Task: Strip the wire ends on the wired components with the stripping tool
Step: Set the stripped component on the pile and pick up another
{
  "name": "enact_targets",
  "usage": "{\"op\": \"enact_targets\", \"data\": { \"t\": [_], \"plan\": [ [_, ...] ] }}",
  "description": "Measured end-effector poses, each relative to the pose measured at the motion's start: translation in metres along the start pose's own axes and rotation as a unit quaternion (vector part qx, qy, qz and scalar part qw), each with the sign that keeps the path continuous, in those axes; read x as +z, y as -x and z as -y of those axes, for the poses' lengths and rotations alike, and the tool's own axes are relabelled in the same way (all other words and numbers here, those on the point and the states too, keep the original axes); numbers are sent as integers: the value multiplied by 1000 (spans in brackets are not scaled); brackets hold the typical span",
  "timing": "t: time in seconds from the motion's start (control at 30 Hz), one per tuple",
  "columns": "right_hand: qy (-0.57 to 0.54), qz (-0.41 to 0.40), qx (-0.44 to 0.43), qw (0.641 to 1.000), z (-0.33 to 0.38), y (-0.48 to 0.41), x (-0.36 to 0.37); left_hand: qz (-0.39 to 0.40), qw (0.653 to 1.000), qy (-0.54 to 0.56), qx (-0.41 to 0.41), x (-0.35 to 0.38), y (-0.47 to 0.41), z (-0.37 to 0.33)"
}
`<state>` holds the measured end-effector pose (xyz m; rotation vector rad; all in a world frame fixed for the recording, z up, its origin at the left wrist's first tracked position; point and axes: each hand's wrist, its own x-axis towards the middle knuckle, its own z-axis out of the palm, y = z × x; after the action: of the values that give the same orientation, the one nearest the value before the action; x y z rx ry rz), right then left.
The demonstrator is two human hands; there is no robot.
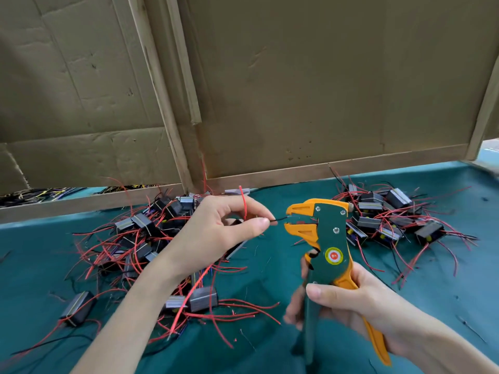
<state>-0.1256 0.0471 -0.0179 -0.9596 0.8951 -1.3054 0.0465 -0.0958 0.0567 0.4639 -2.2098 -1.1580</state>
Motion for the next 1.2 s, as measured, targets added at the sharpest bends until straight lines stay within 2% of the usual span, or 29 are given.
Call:
{"op": "enact_targets", "data": {
  "t": [0.33, 0.7, 0.83, 0.93, 1.0, 1.13, 1.2],
  "plan": [
    [10, 41, 16, 999, 1, 1, 3, 30, 999, 42, -7, 6, -2, 8],
    [54, 27, 19, 998, -1, 1, 7, 77, 996, 40, -11, -2, -2, 11],
    [3, -6, 25, 1000, -11, -2, 16, 71, 996, 52, -32, 3, -4, 18],
    [-23, -108, 32, 993, -25, -7, 21, 46, 994, 88, -43, 14, -6, 29],
    [-28, -144, 37, 989, -27, -9, 20, 22, 993, 102, -60, 24, -6, 38],
    [-129, -94, 4, 987, -14, -10, 16, 11, 990, 124, -69, 37, -6, 49],
    [-120, -88, -33, 988, -9, -10, 11, 9, 993, 95, -63, 36, -6, 48]
  ]
}}
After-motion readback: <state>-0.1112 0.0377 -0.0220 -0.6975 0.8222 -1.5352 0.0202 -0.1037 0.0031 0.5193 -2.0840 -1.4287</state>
